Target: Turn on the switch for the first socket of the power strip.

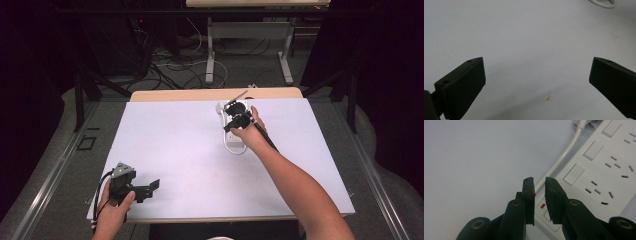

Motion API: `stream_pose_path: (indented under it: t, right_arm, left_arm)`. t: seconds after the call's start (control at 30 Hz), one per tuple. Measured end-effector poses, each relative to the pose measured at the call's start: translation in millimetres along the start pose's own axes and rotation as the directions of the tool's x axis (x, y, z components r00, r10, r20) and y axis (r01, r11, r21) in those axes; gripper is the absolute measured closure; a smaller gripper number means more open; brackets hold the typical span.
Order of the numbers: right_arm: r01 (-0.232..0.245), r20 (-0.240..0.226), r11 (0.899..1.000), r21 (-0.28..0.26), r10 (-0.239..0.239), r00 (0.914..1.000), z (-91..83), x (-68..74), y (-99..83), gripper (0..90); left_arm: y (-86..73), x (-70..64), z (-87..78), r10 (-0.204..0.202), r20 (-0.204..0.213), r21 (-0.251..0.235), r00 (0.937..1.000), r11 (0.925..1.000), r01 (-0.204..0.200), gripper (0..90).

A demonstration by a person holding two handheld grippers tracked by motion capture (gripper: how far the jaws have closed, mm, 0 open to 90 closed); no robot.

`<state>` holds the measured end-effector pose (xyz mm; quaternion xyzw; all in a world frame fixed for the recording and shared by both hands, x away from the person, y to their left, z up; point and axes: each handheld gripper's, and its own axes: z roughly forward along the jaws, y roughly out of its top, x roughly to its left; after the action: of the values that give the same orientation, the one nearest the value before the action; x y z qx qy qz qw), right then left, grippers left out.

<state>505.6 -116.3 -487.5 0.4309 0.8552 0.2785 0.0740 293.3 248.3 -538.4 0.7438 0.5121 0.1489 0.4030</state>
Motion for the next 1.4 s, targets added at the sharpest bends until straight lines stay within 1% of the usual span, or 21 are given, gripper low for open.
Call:
stream_pose_path:
  t: [0.2,0.23,0.27,0.3,0.33,0.4,0.43,0.47,0.5,0.53,0.57,0.67,0.73,0.77,0.87,0.9,0.93,0.97,1.3,1.37,1.4]
  right_arm:
    - [0.017,-0.027,1.000,-0.015,-0.017,0.9995,-6.0,5.5,-3.9,74.7]
    - [0.020,-0.034,1.000,-0.020,-0.021,0.9992,-7.4,6.1,-5.5,74.1]
    - [0.010,-0.038,1.000,-0.016,-0.011,0.9992,-8.9,7.4,-6.8,73.4]
    - [0.017,-0.034,0.999,0.030,-0.016,0.9993,-12.2,7.4,-7.1,72.6]
    - [0.013,-0.044,1.000,-0.023,-0.014,0.9989,-9.9,7.7,-9.8,71.9]
    - [0.019,-0.031,1.000,0.001,-0.019,0.9994,-13.2,8.5,-12.7,70.5]
    - [0.028,-0.042,1.000,-0.013,-0.029,0.9987,-13.2,7.6,-14.3,69.9]
    - [0.038,-0.030,0.999,0.023,-0.037,0.9989,-16.2,7.1,-14.8,69.7]
    - [0.025,-0.042,0.999,0.027,-0.024,0.9989,-17.3,8.3,-16.1,69.5]
    - [0.029,-0.041,0.999,-0.021,-0.030,0.9987,-15.8,7.7,-18.3,69.2]
    - [0.032,-0.046,0.999,-0.004,-0.032,0.9984,-19.0,7.7,-19.1,68.9]
    - [0.024,-0.056,0.999,-0.043,-0.026,0.9981,-21.3,7.8,-24.0,66.9]
    - [0.037,-0.051,0.999,-0.003,-0.037,0.9980,-27.1,7.7,-26.1,65.6]
    - [0.033,-0.067,0.998,-0.048,-0.036,0.9971,-25.2,8.3,-28.9,64.5]
    - [0.036,-0.048,0.999,-0.017,-0.037,0.9982,-29.8,12.2,-34.0,60.8]
    - [0.047,-0.052,0.997,-0.053,-0.050,0.9974,-29.4,13.1,-36.8,59.6]
    - [0.058,-0.052,0.997,-0.058,-0.061,0.9968,-30.7,14.1,-38.8,58.8]
    - [0.066,-0.049,0.997,-0.027,-0.067,0.9965,-34.1,15.7,-40.2,58.0]
    - [0.123,-0.043,0.989,-0.080,-0.127,0.9910,-44.2,28.6,-57.7,51.9]
    - [0.137,-0.037,0.988,-0.065,-0.140,0.9895,-46.5,30.4,-61.2,50.7]
    - [0.136,-0.032,0.987,-0.086,-0.139,0.9897,-45.5,31.8,-63.5,50.0]
  left_arm:
    - [0.4,0.6,-0.8,0.011,0.003,0.012,0.9999,0.9999,-0.011,0.4]
    - [-0.3,-1.2,0.3,-0.009,0.000,-0.001,1.0000,1.0000,0.009,0.4]
    - [-0.3,-1.1,0.2,-0.007,0.000,-0.001,1.0000,1.0000,0.007,0.4]
    - [-0.3,-1.2,0.4,-0.008,0.000,-0.001,1.0000,1.0000,0.008,0.4]
    - [-0.3,-1.3,0.5,-0.007,-0.001,0.000,1.0000,1.0000,0.007,0.4]
    - [-0.1,-0.9,0.4,0.004,-0.003,0.003,1.0000,1.0000,-0.004,0.4]
    - [0.2,-0.6,0.1,0.009,-0.001,0.007,1.0000,0.9999,-0.009,0.4]
    - [0.1,-0.8,0.4,0.010,-0.005,0.003,0.9999,0.9999,-0.010,0.4]
    - [0.3,-0.6,0.0,0.012,-0.002,0.010,0.9999,0.9999,-0.012,0.4]
    - [0.5,-0.5,-0.3,0.013,0.000,0.015,0.9999,0.9998,-0.013,0.4]
    - [0.7,-0.4,-0.6,0.013,0.003,0.019,0.9999,0.9997,-0.013,0.4]
    - [0.0,-1.0,0.5,0.011,-0.004,0.003,0.9999,0.9999,-0.011,0.4]
    - [0.0,-0.3,0.0,0.017,-0.005,0.010,0.9998,0.9998,-0.017,0.4]
    - [0.0,-0.1,-0.2,0.019,-0.005,0.011,0.9998,0.9998,-0.019,0.4]
    - [-0.1,-0.2,-0.3,0.019,-0.004,0.011,0.9998,0.9998,-0.019,0.4]
    - [-0.2,-0.3,-0.1,0.019,-0.002,0.009,0.9998,0.9998,-0.019,0.4]
    - [-0.2,-0.5,-0.2,0.019,-0.002,0.009,0.9998,0.9998,-0.019,0.4]
    - [-0.1,-0.6,-0.2,0.019,-0.005,0.010,0.9998,0.9998,-0.019,0.4]
    - [0.6,-1.5,-1.5,0.014,0.007,0.026,0.9999,0.9996,-0.014,0.4]
    - [0.6,-1.4,-1.4,0.014,0.007,0.026,0.9999,0.9996,-0.014,0.4]
    - [0.6,-1.5,-1.4,0.014,0.007,0.026,0.9999,0.9996,-0.014,0.4]
